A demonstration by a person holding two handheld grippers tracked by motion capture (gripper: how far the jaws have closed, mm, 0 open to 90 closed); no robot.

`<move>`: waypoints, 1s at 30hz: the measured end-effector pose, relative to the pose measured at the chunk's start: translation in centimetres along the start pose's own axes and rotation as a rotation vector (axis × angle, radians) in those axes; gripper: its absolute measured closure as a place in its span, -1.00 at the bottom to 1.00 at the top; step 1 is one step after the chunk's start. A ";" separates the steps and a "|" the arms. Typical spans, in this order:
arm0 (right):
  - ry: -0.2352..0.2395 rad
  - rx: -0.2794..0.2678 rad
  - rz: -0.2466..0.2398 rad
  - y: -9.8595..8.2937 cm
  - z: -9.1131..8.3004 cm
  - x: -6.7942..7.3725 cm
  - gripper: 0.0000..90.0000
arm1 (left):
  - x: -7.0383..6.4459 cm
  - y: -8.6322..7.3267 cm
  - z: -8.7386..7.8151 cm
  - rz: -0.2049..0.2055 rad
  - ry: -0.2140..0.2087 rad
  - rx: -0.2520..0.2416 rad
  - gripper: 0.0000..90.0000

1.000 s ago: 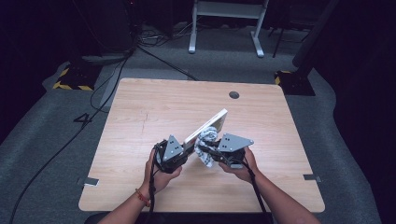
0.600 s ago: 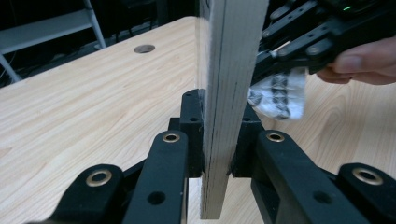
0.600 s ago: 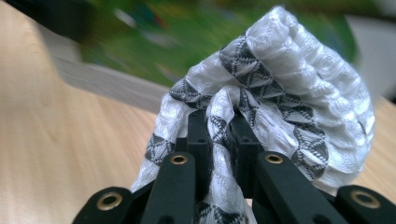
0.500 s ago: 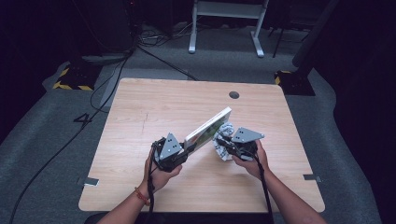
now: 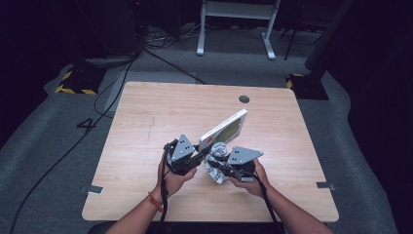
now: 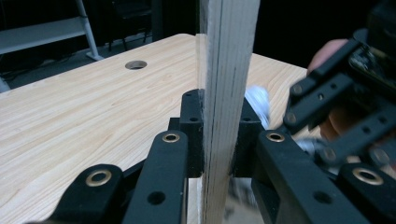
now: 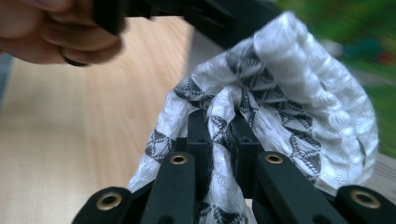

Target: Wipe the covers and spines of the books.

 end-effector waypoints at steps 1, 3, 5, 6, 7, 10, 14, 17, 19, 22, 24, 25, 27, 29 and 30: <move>0.004 0.002 -0.006 0.0 0.2 0.2 0.83 | 0.0 0.0 0.0 -0.003 0.002 -0.001 0.77; 0.010 0.000 -0.005 0.0 0.4 0.4 0.83 | 0.1 -0.1 -0.1 -0.013 -0.004 -0.002 0.77; 0.006 0.004 -0.009 -0.1 0.3 0.2 0.83 | 0.2 -0.1 -0.2 -0.017 -0.007 -0.005 0.77; 0.001 0.004 -0.004 -0.2 0.1 0.0 0.83 | 0.2 0.0 -0.3 -0.024 -0.011 -0.015 0.77; 0.001 0.004 -0.004 -0.2 0.1 0.0 0.83 | 0.2 0.0 -0.3 -0.024 -0.011 -0.015 0.77; -0.058 0.012 0.012 -0.7 -0.5 -1.5 0.83 | 0.3 0.1 -0.6 -0.033 -0.012 -0.023 0.77; -0.173 0.031 0.089 -2.2 -1.5 -5.4 0.83 | 0.5 0.3 -0.9 -0.037 -0.002 -0.040 0.77; -0.208 0.022 0.159 -2.9 -1.9 -7.4 0.83 | 0.6 0.6 -1.2 -0.033 0.001 -0.053 0.77; -0.229 0.016 0.160 -3.0 -2.1 -7.8 0.83 | 0.5 0.7 -1.3 -0.027 0.000 -0.063 0.77; -0.234 0.002 0.155 -2.6 -2.1 -7.8 0.83 | 0.6 0.8 -1.3 -0.030 0.002 -0.071 0.77; -0.228 -0.014 0.154 -2.2 -2.2 -7.6 0.83 | 0.6 0.8 -1.4 -0.034 -0.002 -0.085 0.76; -0.215 -0.028 0.150 -1.9 -2.3 -7.4 0.83 | 0.6 0.8 -1.5 -0.035 -0.015 -0.097 0.75; -0.200 -0.043 0.144 -1.4 -2.3 -6.8 0.83 | 0.6 0.9 -1.5 -0.041 -0.012 -0.112 0.73; -0.187 -0.054 0.138 -1.2 -2.1 -6.4 0.83 | 0.6 1.0 -1.5 -0.046 -0.006 -0.114 0.73; -0.182 -0.055 0.141 -1.2 -2.0 -6.1 0.83 | 0.6 1.0 -1.4 -0.047 -0.005 -0.113 0.73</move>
Point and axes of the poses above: each handheld gripper's, and its own axes: z roughly forward along the jaws, y roughly out of its top, x roughly to its left, the point moved 4 cm from there along z, roughly forward along the jaws, and after that the axes turned 10 degrees about z, right-handed, at the moved point
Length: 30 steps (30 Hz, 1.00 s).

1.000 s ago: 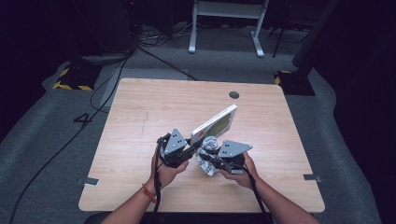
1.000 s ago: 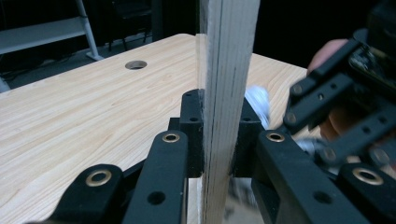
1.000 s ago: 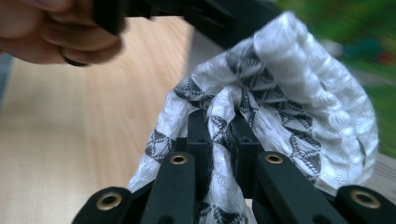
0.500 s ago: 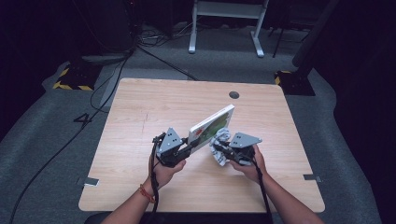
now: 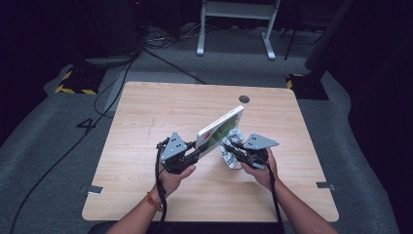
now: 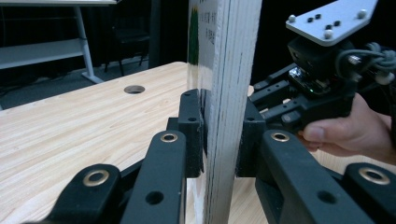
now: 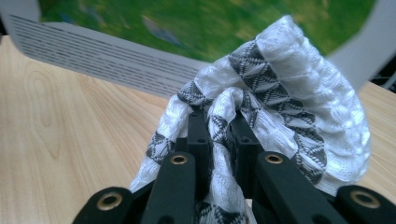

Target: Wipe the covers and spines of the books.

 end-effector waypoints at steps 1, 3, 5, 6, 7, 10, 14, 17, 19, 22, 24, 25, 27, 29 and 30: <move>0.011 -0.006 0.001 0.0 0.1 0.2 0.83 | 0.0 0.0 0.0 0.003 0.006 0.007 0.73; 0.033 -0.025 0.004 0.1 0.2 0.6 0.83 | 0.0 -0.1 0.2 0.009 0.026 0.023 0.75; 0.048 -0.041 -0.003 0.3 0.1 1.3 0.83 | -0.1 -0.1 0.3 0.018 0.033 0.032 0.76; 0.054 -0.048 -0.029 0.6 0.1 1.9 0.83 | -0.1 -0.1 0.4 0.021 0.035 0.035 0.76; 0.057 -0.049 -0.049 0.8 0.1 2.4 0.83 | -0.1 0.0 0.3 0.024 0.037 0.033 0.76; 0.038 -0.017 -0.078 0.3 0.7 2.9 0.84 | 0.1 0.4 -0.1 0.027 0.044 0.021 0.76; 0.002 0.033 -0.052 -1.0 1.5 1.9 0.84 | 0.3 0.9 -0.7 0.023 0.044 -0.008 0.76; -0.024 0.065 -0.021 -1.6 2.1 1.0 0.84 | 0.3 1.3 -1.0 0.015 0.032 -0.035 0.77; -0.036 0.066 -0.004 -1.7 2.2 0.5 0.84 | 0.0 1.5 -1.1 0.032 0.017 -0.033 0.76; -0.049 0.052 0.015 -1.3 1.7 -0.1 0.84 | -0.1 1.5 -1.0 0.038 0.004 -0.035 0.76; -0.050 0.049 0.023 -1.2 1.6 -0.3 0.84 | -0.1 1.5 -1.0 0.038 0.004 -0.036 0.77; -0.056 0.046 0.028 -1.2 1.4 -0.6 0.84 | -0.1 1.5 -1.0 0.039 0.001 -0.039 0.76; -0.070 0.036 0.051 -1.2 1.1 -1.2 0.84 | -0.1 1.5 -1.1 0.042 0.009 -0.048 0.76; -0.077 0.021 0.066 -1.1 0.8 -1.8 0.84 | 0.0 1.6 -1.3 0.040 0.017 -0.055 0.76; -0.082 0.018 0.068 -1.0 0.6 -2.0 0.84 | 0.1 1.6 -1.3 0.038 0.024 -0.063 0.76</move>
Point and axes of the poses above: each handheld gripper's, and its own axes: z roughly forward along the jaws, y roughly out of its top, x roughly to its left, the point moved 4 cm from there along z, roughly forward along the jaws, and after that the axes turned 10 degrees about z, right-handed, at the moved point
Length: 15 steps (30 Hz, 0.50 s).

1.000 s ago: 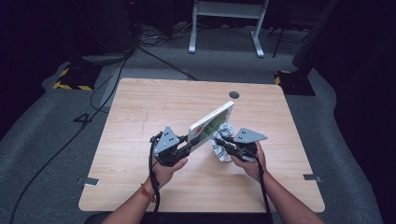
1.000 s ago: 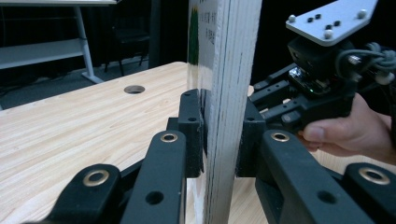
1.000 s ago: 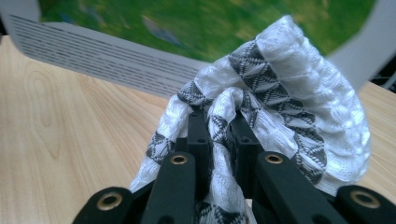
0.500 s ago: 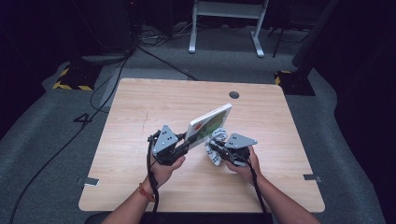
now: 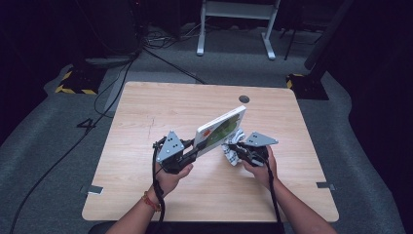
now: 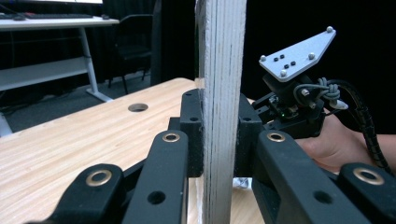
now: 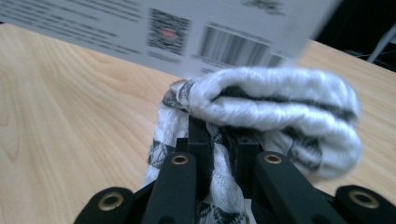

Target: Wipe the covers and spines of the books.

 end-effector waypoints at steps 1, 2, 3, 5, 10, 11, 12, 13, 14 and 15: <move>0.000 -0.003 0.003 0.1 -0.2 -0.1 0.84 | 0.1 0.1 -0.1 -0.006 0.015 -0.008 0.76; -0.002 -0.018 0.003 0.3 -0.5 -0.4 0.84 | 0.3 0.1 -0.2 -0.004 0.026 -0.003 0.76; -0.006 -0.022 0.000 0.4 -0.8 -0.4 0.84 | 0.5 -0.1 -0.2 -0.011 0.030 -0.001 0.76; -0.001 -0.030 -0.004 0.6 -1.1 -0.4 0.84 | 0.6 -0.2 -0.2 -0.020 0.025 -0.002 0.76; 0.019 -0.066 -0.031 1.5 -2.0 0.4 0.84 | 0.0 -0.3 0.3 0.016 0.025 0.019 0.76; 0.019 -0.066 -0.031 1.5 -2.0 0.4 0.84 | 0.0 -0.3 0.3 0.016 0.025 0.019 0.77; 0.026 -0.073 -0.029 1.7 -2.2 0.5 0.84 | 0.0 -0.5 0.4 0.019 0.028 0.031 0.77; 0.029 -0.090 -0.025 2.0 -2.5 0.7 0.84 | -0.1 -0.6 0.6 0.020 0.029 0.040 0.77; 0.031 -0.108 -0.023 2.4 -2.9 0.8 0.84 | -0.2 -0.7 0.8 0.022 0.029 0.054 0.76; 0.038 -0.126 -0.020 2.7 -3.1 0.8 0.84 | -0.3 -0.9 1.0 0.028 0.026 0.065 0.77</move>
Point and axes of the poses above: each handheld gripper's, and its own axes: z roughly forward along the jaws, y roughly out of its top, x roughly to its left, the point moved 4 cm from there along z, roughly forward along the jaws, and after that the axes turned 10 degrees about z, right-handed, at the moved point
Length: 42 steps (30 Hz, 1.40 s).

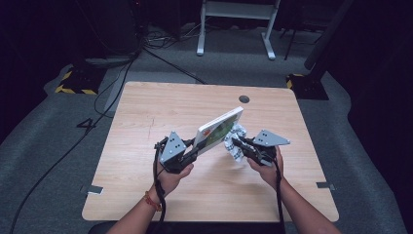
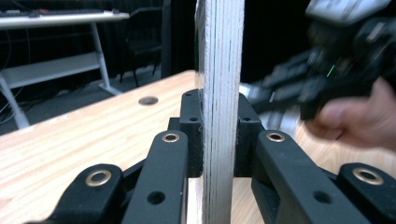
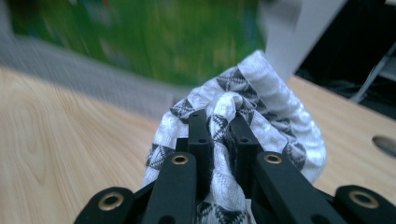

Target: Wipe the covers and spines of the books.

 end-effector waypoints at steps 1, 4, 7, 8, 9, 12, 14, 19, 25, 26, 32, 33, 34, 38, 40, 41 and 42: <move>0.008 -0.019 0.006 0.6 -0.3 0.1 0.84 | -0.2 -0.1 0.2 0.006 -0.003 0.006 0.76; 0.013 -0.061 -0.006 2.3 -1.3 1.0 0.84 | -0.8 0.1 0.5 0.019 -0.006 0.009 0.76; 0.035 -0.101 -0.057 3.6 -1.9 2.7 0.84 | -1.1 0.4 0.4 0.021 -0.006 0.004 0.76; 0.050 -0.118 -0.074 4.0 -2.1 3.4 0.84 | -1.1 0.4 0.4 0.017 -0.009 0.004 0.76; 0.058 -0.126 -0.079 4.2 -2.2 3.8 0.84 | -1.2 0.4 0.4 0.011 -0.010 0.007 0.76; 0.097 -0.149 -0.094 5.1 -2.3 5.4 0.84 | -1.3 0.3 0.7 0.013 -0.005 0.015 0.76; 0.115 -0.153 -0.129 5.3 -2.2 6.7 0.84 | -1.3 0.2 0.7 0.006 -0.012 0.024 0.76; 0.128 -0.155 -0.175 5.5 -1.7 8.2 0.84 | -1.1 0.2 0.6 -0.010 -0.016 0.022 0.77; 0.056 -0.111 -0.146 4.5 -1.5 5.6 0.84 | -0.8 0.6 0.1 -0.027 -0.019 -0.003 0.76; 0.036 -0.104 -0.133 4.3 -1.5 4.9 0.84 | -0.6 0.7 -0.1 -0.031 -0.015 -0.014 0.76; -0.106 -0.039 -0.014 2.0 -1.1 -1.5 0.84 | -0.4 1.1 -0.5 -0.025 -0.015 -0.029 0.76; -0.120 -0.034 -0.013 1.7 -1.1 -2.0 0.84 | -0.4 1.1 -0.5 -0.024 -0.016 -0.030 0.76; -0.114 -0.029 0.006 1.4 -1.1 -2.3 0.84 | -0.4 1.1 -0.5 -0.024 -0.016 -0.030 0.76; -0.111 -0.010 0.015 1.0 -0.9 -2.3 0.84 | -0.5 1.1 -0.4 -0.018 -0.011 -0.029 0.76; -0.074 -0.005 -0.016 1.0 -0.7 -0.9 0.84 | -0.6 1.0 -0.3 -0.001 -0.006 -0.016 0.76; -0.055 -0.016 -0.037 1.2 -0.7 0.0 0.84 | -0.7 1.0 -0.2 0.006 -0.001 -0.013 0.76; -0.033 -0.027 -0.062 1.6 -0.8 0.9 0.84 | -1.0 0.9 0.1 0.016 0.003 -0.004 0.76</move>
Point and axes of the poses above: each handheld gripper's, and its own axes: z roughly forward along the jaws, y roughly out of its top, x roughly to its left, the point moved 4 cm from there along z, roughly forward along the jaws, and after that the axes turned 10 degrees about z, right-handed, at the moved point
